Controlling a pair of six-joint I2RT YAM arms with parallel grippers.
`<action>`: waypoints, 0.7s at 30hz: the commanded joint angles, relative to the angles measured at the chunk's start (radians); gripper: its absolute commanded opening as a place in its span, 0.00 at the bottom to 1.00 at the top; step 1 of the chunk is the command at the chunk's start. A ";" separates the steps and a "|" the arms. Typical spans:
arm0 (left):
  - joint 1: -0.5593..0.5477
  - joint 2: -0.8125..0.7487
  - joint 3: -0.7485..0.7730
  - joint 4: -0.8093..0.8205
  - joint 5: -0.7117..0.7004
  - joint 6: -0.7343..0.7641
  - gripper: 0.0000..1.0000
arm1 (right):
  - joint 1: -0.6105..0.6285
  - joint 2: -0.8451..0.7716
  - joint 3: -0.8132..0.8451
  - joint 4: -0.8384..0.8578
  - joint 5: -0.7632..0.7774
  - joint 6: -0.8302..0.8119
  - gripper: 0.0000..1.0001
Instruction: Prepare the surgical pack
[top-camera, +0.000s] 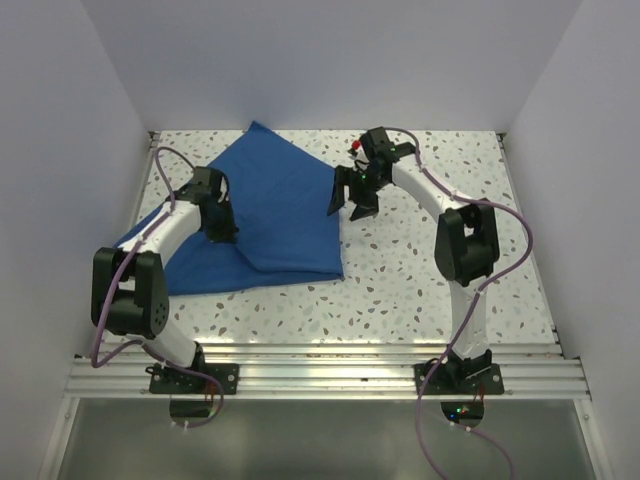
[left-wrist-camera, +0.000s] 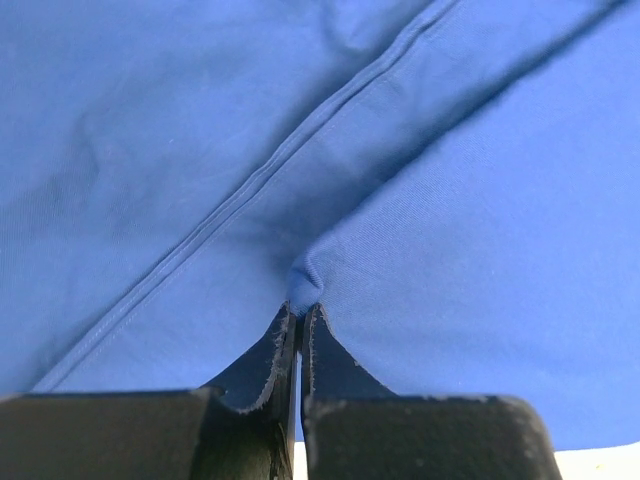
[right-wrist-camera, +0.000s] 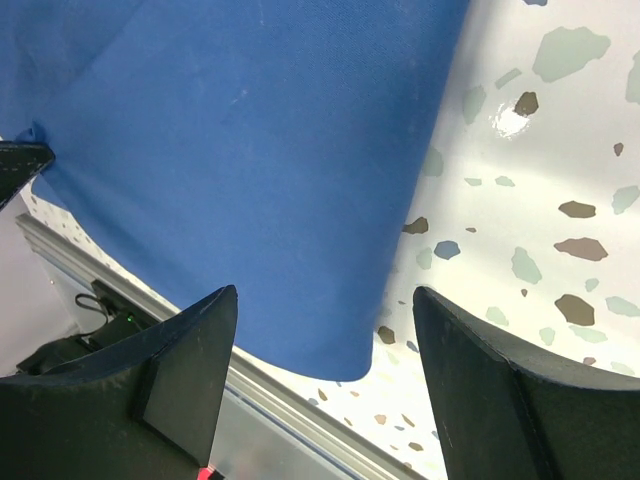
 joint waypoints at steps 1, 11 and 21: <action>0.011 -0.016 -0.005 -0.023 -0.112 -0.009 0.00 | 0.021 0.011 0.003 0.002 -0.002 -0.019 0.75; 0.028 -0.005 -0.060 -0.009 -0.180 0.012 0.39 | 0.053 0.030 0.037 0.000 -0.072 -0.036 0.74; 0.028 -0.059 0.000 -0.111 -0.237 0.016 0.25 | 0.171 0.059 0.077 0.005 -0.177 -0.048 0.56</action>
